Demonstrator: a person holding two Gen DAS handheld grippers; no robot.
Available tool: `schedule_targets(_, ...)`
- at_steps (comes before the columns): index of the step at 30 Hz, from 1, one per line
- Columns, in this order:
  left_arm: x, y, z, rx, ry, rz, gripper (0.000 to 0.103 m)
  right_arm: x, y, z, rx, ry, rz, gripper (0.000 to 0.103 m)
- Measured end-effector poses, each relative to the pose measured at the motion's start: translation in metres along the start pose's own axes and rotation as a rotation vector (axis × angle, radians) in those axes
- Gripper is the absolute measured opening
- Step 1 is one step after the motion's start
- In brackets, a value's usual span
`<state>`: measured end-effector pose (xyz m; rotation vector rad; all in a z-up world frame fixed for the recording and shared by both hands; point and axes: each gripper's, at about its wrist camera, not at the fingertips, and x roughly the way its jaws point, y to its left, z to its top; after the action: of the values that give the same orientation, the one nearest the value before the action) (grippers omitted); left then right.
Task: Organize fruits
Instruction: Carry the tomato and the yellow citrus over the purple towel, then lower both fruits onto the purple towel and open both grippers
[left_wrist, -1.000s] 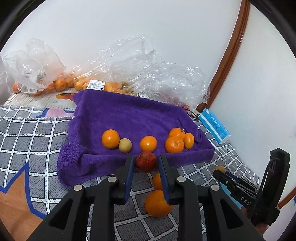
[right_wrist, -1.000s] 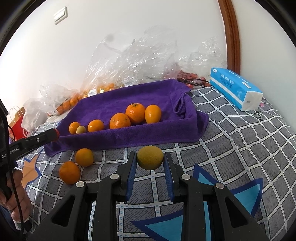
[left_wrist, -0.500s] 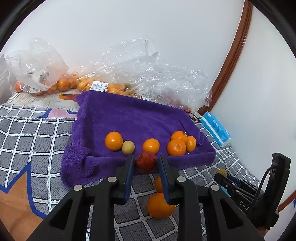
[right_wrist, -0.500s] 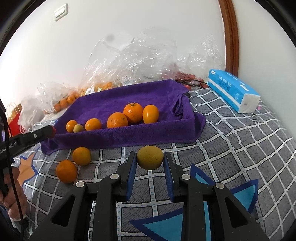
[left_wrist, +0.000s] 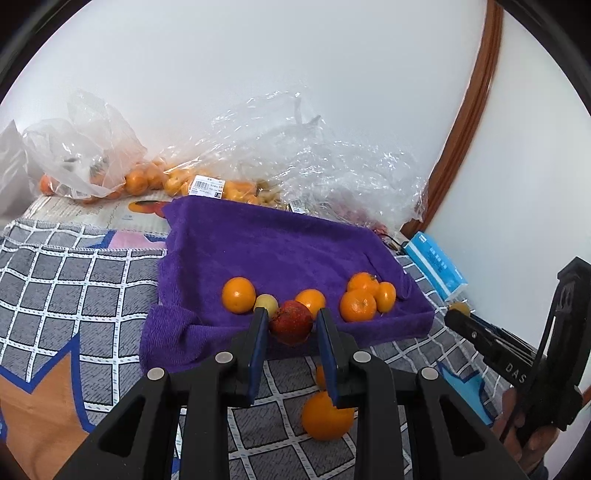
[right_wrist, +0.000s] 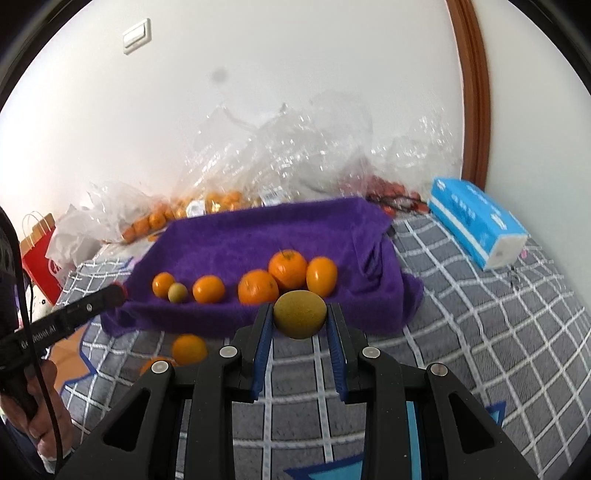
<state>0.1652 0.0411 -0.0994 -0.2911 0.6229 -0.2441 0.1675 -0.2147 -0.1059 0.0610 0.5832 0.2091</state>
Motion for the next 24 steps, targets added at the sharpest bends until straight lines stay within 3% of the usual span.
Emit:
schedule_targets(12,-0.016,-0.008,0.033,0.001,-0.044,0.020,0.026,0.020,0.007,0.034,-0.034,-0.023,0.039,0.029)
schedule_targets(24,0.034,0.002,0.052,-0.015,-0.011,0.077,0.026,0.049,0.006,0.071,0.008,-0.042,0.067,0.029)
